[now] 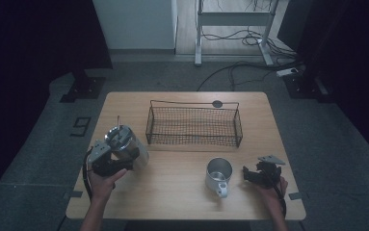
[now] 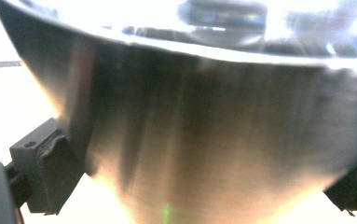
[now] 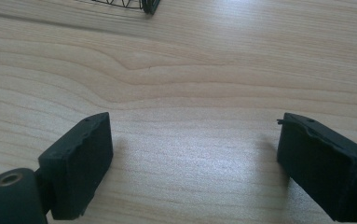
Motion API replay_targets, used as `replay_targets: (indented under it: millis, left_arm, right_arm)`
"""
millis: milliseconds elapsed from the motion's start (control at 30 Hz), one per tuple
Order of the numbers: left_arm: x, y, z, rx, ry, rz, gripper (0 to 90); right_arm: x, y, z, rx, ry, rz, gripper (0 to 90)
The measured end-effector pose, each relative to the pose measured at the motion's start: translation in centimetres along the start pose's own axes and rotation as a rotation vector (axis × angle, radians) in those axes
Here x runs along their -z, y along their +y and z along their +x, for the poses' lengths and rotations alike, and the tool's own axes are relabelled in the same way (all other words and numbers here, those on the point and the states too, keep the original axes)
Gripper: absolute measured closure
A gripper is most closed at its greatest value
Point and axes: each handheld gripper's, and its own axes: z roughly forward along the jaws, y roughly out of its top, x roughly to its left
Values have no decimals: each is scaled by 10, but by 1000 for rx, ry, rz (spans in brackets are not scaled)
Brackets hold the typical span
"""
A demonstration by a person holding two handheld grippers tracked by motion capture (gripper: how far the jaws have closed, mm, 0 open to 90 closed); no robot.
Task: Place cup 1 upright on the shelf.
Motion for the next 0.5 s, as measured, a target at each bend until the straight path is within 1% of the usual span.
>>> replay_targets:
  millis: [167, 233, 333, 500]
  left_arm:
    - [-2, 4, 1, 8, -4, -6, 40]
    - [-3, 6, 0, 2, -3, -6, 40]
    - [-3, 9, -1, -7, -13, -13, 40]
    - [-5, 13, -4, -16, -18, -19, 40]
  right_arm:
    - [0, 0, 0, 1, 1, 1, 100]
    - [0, 0, 0, 0, 1, 1, 102]
    - [0, 0, 0, 0, 1, 1, 102]
    - [0, 0, 0, 0, 0, 1, 103]
